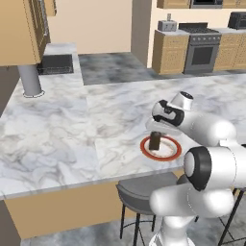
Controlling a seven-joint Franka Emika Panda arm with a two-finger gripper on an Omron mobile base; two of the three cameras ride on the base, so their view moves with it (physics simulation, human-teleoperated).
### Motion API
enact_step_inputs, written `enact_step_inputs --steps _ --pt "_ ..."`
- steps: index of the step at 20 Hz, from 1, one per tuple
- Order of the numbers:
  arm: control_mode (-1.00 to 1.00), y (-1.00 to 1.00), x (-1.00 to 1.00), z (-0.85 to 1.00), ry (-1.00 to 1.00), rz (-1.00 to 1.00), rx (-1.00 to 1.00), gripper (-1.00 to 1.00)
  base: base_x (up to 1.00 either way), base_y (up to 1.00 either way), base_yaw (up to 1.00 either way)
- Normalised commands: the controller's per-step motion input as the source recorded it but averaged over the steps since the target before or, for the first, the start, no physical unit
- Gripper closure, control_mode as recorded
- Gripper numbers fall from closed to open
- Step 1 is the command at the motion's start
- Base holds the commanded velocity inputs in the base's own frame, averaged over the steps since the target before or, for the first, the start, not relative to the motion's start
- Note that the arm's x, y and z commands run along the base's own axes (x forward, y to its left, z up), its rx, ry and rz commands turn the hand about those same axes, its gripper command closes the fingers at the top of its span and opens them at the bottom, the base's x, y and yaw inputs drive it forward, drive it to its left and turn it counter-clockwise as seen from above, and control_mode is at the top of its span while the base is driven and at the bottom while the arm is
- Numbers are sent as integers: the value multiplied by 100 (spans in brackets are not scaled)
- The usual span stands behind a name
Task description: Start the toaster. Once the lever pops up, take the bread to the plate on the dining counter.
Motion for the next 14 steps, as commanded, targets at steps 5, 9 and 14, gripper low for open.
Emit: enact_step_inputs --steps 5,9,14 --pt "-100 0 38 -1 0 0 0 100 0 0 0" --pt "-100 0 22 -15 0 0 0 100 0 0 0" --pt "-100 0 11 -17 0 0 0 100 0 0 0"
